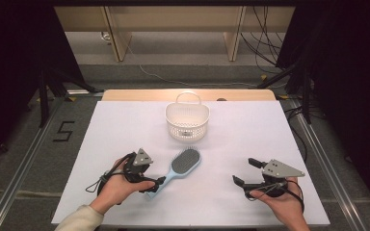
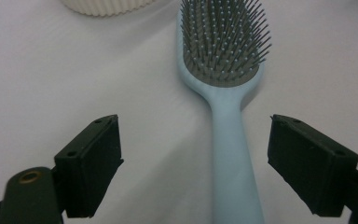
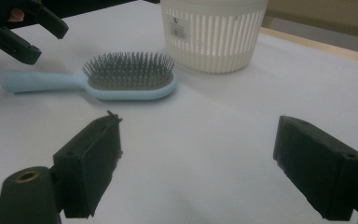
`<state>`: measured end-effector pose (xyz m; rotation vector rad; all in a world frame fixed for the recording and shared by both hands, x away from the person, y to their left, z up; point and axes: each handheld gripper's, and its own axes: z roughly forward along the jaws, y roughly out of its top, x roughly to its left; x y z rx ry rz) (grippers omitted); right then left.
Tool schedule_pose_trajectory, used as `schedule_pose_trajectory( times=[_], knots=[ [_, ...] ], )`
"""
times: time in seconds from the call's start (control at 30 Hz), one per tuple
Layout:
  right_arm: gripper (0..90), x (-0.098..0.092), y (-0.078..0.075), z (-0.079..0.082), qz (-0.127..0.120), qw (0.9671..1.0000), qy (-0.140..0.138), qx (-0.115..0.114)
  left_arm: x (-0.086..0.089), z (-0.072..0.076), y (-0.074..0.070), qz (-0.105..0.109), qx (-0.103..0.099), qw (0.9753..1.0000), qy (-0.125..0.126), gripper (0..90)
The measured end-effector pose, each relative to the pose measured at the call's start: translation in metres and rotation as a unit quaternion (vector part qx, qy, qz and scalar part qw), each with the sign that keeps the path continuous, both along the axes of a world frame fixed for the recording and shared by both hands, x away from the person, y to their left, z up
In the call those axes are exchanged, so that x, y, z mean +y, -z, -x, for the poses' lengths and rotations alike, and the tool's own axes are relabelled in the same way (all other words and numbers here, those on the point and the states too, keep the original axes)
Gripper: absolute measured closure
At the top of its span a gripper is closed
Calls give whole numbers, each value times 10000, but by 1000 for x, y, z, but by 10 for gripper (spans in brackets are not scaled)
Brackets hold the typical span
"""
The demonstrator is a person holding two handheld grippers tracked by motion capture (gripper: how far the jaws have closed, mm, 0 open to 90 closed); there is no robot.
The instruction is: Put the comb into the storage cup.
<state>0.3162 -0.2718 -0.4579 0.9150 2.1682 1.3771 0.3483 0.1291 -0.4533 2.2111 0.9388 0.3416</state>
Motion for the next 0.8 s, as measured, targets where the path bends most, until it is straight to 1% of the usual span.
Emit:
schedule_pose_trajectory(
  times=[0.03,0.07,0.17,0.2,0.27,0.33,0.4,0.47,0.57,0.63,0.8],
  knots=[
    [160,0,0,0,0,10000,0,0,0,0,0,0,0,10000,0,170],
    [159,0,0,1,-3,10000,11,9,-3,-2,0,-67,20,10000,7,170],
    [160,-2,0,1,-10,10000,31,19,-9,-7,0,-218,192,9996,49,170],
    [160,-3,1,1,-36,10000,50,24,-11,-9,0,-288,243,9992,108,168],
    [160,-3,1,2,-28,10000,55,24,-14,-12,1,-510,293,9980,221,172],
    [160,-4,1,2,-34,10000,65,31,-18,-15,2,-648,339,9970,233,193],
    [160,-5,1,2,-39,10000,74,23,-22,-17,3,-706,458,9961,271,195],
    [160,-4,1,2,-35,10000,71,24,-26,-18,3,-746,531,9953,309,202],
    [160,-4,1,3,-31,10000,64,20,-32,-21,2,-787,725,9937,333,214],
    [160,-4,1,2,-34,10000,71,16,-37,-22,2,-864,772,9925,377,228],
    [160,-4,1,2,-47,10000,66,19,-47,-27,2,-1026,933,9896,387,239]
  ],
)
